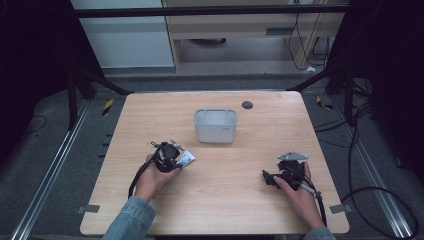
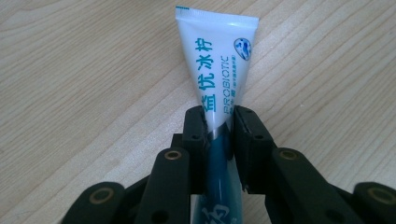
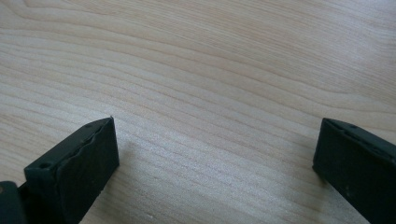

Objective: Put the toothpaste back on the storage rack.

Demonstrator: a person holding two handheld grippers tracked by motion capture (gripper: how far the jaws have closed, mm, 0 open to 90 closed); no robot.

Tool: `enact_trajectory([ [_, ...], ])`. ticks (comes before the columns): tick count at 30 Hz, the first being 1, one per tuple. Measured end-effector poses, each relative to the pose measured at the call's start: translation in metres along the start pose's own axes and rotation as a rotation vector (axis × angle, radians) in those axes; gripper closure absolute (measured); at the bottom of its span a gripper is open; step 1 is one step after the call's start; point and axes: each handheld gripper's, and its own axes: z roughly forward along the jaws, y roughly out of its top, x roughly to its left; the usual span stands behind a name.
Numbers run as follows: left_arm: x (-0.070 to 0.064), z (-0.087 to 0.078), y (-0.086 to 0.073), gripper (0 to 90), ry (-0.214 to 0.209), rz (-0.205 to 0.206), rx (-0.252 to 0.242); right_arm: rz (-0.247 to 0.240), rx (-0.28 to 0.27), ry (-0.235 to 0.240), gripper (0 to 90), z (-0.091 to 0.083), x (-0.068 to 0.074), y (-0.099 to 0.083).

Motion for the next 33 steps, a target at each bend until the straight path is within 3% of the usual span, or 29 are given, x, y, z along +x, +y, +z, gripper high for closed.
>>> enact_trajectory([
  [7, -0.002, -0.004, 0.000, 78.4, -0.001, 0.008, -0.004, 0.000, 0.000, 0.000, 0.4, 0.000, 0.000, 0.000],
  [11, -0.003, -0.015, 0.003, 78.7, -0.013, -0.007, -0.059, 0.000, 0.000, 0.000, 0.4, 0.000, 0.000, 0.000],
  [15, -0.008, -0.034, 0.012, 78.9, 0.005, -0.003, -0.127, 0.000, 0.001, 0.001, 0.4, 0.000, 0.000, 0.000],
  [21, -0.007, -0.050, 0.022, 79.2, 0.012, -0.006, -0.169, -0.001, 0.000, 0.000, 0.4, 0.000, 0.000, 0.000],
  [25, -0.008, -0.058, 0.027, 79.4, 0.028, 0.019, -0.181, -0.013, -0.002, -0.005, 0.4, 0.001, -0.001, 0.000],
  [33, -0.009, -0.079, 0.034, 79.5, 0.032, 0.011, -0.249, -0.001, 0.004, 0.004, 0.4, 0.000, 0.000, 0.001],
])
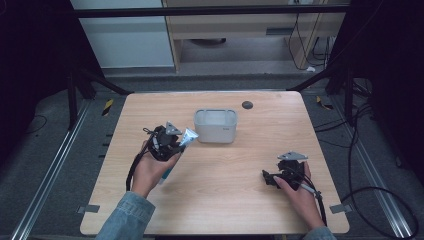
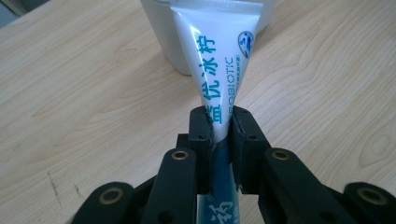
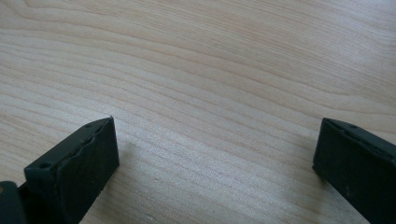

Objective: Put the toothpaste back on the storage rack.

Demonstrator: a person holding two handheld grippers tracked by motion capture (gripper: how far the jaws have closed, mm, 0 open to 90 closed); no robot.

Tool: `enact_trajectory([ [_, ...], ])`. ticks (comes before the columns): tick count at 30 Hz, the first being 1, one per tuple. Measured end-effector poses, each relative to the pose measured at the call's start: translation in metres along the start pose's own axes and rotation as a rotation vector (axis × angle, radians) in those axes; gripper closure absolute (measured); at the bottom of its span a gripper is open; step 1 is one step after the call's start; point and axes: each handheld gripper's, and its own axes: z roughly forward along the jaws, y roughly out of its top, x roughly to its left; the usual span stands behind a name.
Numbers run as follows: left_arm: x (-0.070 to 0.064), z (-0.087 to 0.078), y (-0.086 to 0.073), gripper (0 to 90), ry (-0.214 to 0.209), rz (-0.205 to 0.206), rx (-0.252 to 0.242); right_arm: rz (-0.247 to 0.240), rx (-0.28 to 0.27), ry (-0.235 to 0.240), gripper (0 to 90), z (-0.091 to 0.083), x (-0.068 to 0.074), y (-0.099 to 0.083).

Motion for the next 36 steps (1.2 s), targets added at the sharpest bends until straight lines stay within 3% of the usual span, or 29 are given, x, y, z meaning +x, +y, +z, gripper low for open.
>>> enact_trajectory([
  [10, 0.002, -0.011, 0.014, 79.5, 0.018, 0.002, -0.064, 0.000, 0.000, 0.000, 0.4, 0.000, 0.000, 0.000],
  [14, -0.002, -0.012, 0.019, 79.5, 0.003, -0.003, -0.083, -0.002, -0.001, -0.001, 0.4, 0.000, 0.000, 0.000],
  [18, -0.009, -0.010, 0.026, 79.5, -0.001, 0.013, -0.087, 0.000, -0.001, -0.001, 0.4, 0.000, 0.000, 0.000],
  [22, -0.018, -0.010, 0.038, 79.5, -0.034, 0.022, -0.102, 0.000, -0.001, -0.001, 0.4, 0.000, 0.000, 0.000],
  [26, -0.024, -0.007, 0.050, 79.5, -0.039, 0.046, -0.088, 0.002, -0.001, -0.002, 0.4, 0.000, 0.001, 0.000],
  [36, -0.028, -0.008, 0.077, 79.6, -0.046, 0.068, -0.105, 0.002, -0.001, -0.001, 0.4, 0.000, 0.001, 0.000],
])
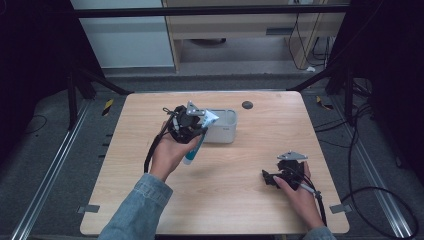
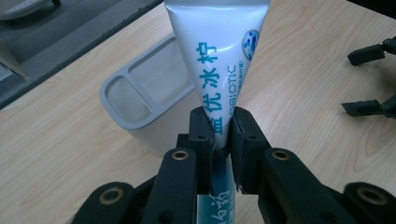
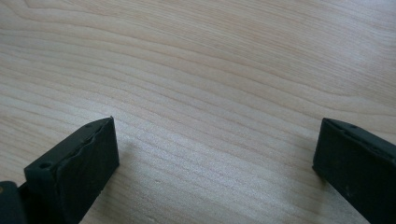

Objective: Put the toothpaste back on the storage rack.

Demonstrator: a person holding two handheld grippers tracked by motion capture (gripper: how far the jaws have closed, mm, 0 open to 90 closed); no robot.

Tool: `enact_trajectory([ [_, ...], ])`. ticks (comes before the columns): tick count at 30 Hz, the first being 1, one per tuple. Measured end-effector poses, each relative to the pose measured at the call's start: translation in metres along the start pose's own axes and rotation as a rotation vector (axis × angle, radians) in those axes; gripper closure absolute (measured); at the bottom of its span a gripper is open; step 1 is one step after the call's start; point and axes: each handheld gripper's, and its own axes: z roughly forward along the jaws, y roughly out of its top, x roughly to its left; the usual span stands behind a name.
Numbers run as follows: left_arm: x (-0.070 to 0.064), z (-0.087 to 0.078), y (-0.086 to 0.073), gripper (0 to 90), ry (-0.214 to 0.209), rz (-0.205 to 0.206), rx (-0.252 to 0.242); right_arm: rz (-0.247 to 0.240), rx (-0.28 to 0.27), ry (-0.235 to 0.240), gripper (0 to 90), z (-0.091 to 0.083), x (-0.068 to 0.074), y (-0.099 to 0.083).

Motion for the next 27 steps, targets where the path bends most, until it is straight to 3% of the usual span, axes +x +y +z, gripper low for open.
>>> enact_trajectory([
  [17, -0.005, -0.010, 0.034, 80.3, 0.013, 0.007, -0.085, -0.001, 0.000, -0.001, 0.4, 0.000, 0.000, 0.000],
  [27, -0.006, -0.014, 0.049, 80.3, 0.012, 0.027, -0.093, -0.002, 0.000, -0.002, 0.4, 0.000, 0.000, 0.000],
])
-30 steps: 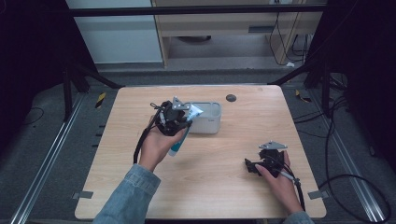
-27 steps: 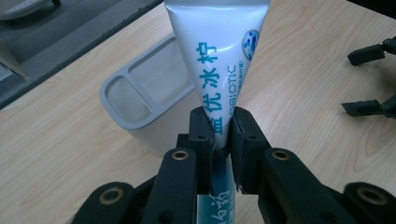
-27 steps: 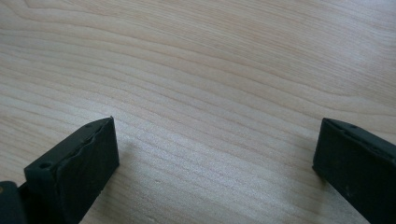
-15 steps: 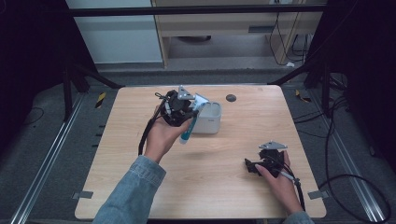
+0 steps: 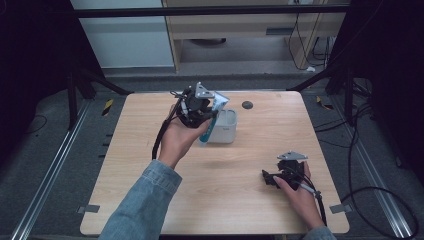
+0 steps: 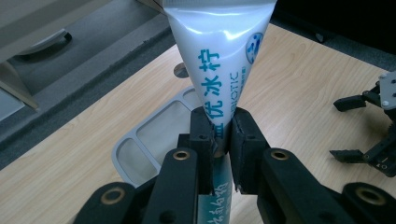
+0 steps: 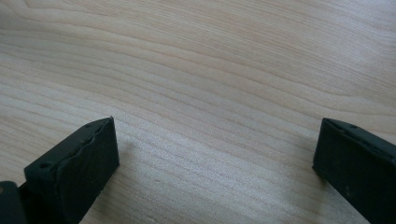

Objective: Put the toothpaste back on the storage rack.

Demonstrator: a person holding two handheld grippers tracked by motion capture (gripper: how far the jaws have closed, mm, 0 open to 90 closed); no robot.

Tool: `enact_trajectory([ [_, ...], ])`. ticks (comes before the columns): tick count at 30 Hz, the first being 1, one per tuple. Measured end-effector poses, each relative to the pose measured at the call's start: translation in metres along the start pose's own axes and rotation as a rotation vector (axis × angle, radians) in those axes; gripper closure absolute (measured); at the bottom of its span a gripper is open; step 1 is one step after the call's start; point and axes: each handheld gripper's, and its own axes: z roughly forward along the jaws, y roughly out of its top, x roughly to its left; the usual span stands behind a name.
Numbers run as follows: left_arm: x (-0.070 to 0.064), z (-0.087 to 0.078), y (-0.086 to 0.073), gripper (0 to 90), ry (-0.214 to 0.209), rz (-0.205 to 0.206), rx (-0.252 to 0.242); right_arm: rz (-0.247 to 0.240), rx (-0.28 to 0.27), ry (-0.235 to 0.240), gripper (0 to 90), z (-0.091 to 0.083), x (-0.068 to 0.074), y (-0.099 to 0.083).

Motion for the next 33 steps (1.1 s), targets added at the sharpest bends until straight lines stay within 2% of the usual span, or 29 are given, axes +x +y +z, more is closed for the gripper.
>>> enact_trajectory([
  [4, 0.004, 0.002, 0.007, 80.3, -0.044, -0.057, -0.039, 0.000, 0.000, 0.000, 0.4, 0.000, 0.000, 0.000],
  [5, 0.005, 0.002, 0.010, 80.3, -0.045, -0.058, -0.043, 0.000, 0.000, 0.000, 0.4, 0.000, 0.000, 0.000],
  [9, 0.008, 0.005, 0.022, 80.3, -0.016, -0.038, -0.042, 0.000, 0.002, 0.001, 0.4, 0.000, 0.000, 0.000],
  [13, 0.011, 0.006, 0.030, 80.2, -0.016, -0.021, -0.051, 0.000, 0.002, 0.005, 0.4, 0.000, 0.000, 0.000],
  [18, 0.013, 0.007, 0.038, 80.3, -0.008, -0.018, -0.057, -0.006, 0.000, 0.001, 0.4, 0.000, 0.000, 0.000],
  [23, 0.017, 0.010, 0.042, 80.3, 0.034, -0.042, -0.086, -0.006, 0.000, 0.000, 0.4, 0.000, 0.000, 0.000],
  [27, 0.024, 0.011, 0.042, 80.3, 0.044, -0.079, -0.121, -0.007, 0.000, 0.000, 0.4, 0.000, 0.000, 0.000],
  [33, 0.032, 0.013, 0.042, 80.3, 0.049, -0.103, -0.134, -0.009, -0.001, 0.000, 0.4, 0.000, 0.000, 0.000],
])
